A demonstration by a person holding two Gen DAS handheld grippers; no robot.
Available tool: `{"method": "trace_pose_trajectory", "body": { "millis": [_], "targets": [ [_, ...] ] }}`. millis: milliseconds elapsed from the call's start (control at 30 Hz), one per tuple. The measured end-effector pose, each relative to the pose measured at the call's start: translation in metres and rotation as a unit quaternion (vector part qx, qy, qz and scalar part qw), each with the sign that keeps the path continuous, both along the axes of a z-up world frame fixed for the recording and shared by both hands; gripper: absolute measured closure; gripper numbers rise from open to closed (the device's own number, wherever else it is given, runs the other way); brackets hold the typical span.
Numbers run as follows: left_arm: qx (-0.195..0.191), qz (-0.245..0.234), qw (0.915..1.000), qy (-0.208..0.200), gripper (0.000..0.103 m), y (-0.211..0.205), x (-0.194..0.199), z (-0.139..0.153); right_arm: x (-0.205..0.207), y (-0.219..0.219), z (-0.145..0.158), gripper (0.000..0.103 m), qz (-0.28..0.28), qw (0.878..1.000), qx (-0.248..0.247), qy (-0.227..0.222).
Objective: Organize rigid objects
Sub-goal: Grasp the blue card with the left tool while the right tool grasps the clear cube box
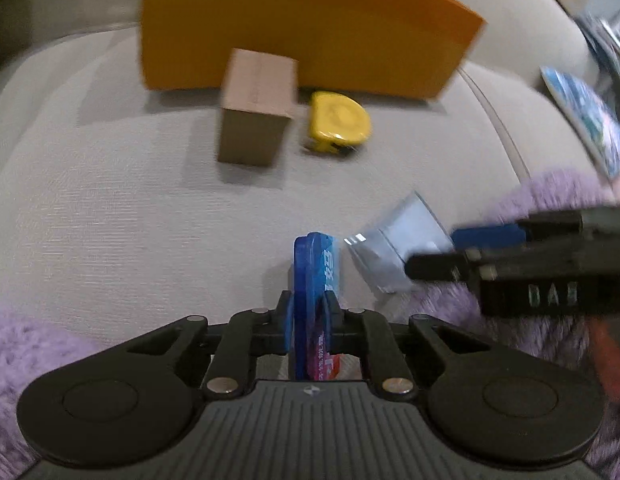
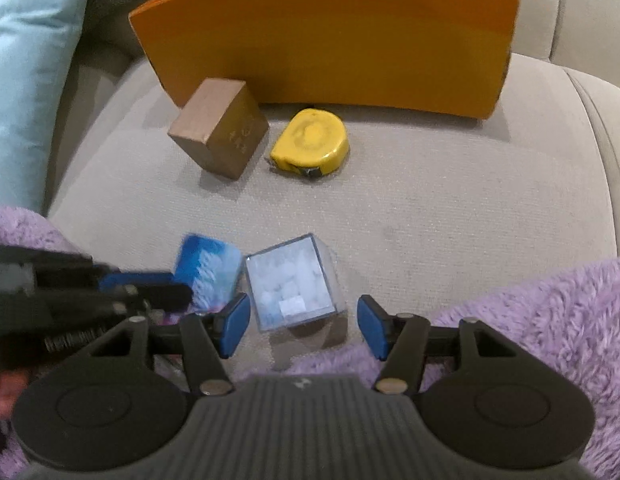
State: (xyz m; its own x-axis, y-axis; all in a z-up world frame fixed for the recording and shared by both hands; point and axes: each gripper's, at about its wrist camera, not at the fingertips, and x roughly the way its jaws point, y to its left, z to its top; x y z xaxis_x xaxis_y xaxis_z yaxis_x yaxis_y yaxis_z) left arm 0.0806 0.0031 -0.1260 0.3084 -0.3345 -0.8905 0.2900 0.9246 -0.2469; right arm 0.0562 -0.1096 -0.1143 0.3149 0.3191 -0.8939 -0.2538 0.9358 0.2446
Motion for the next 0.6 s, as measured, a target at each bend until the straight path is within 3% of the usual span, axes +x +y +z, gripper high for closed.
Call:
{"method": "trace_pose_trajectory", "body": {
  "millis": [100, 267, 433, 500, 600],
  "targets": [
    [0.0, -0.014, 0.9999, 0.009, 0.088, -0.009, -0.003, -0.006, 0.001, -0.001, 0.0, 0.043, -0.001, 1.0, 0.009, -0.004],
    [-0.043, 0.006, 0.9982, 0.042, 0.086, -0.002, 0.0, -0.02, 0.003, -0.001, -0.007, 0.052, -0.001, 1.0, 0.014, 0.005],
    [-0.067, 0.006, 0.9966, 0.047, 0.086, -0.001, -0.001, -0.022, 0.004, -0.002, -0.008, 0.052, -0.002, 1.0, 0.019, 0.007],
    [-0.101, -0.002, 0.9933, 0.056, 0.085, -0.003, -0.001, -0.022, 0.004, -0.004, -0.008, 0.052, -0.004, 1.0, 0.022, 0.009],
    [-0.076, -0.005, 0.9957, 0.053, 0.084, -0.015, -0.002, -0.025, 0.004, -0.007, -0.006, 0.053, -0.007, 1.0, 0.024, 0.009]
  ]
}}
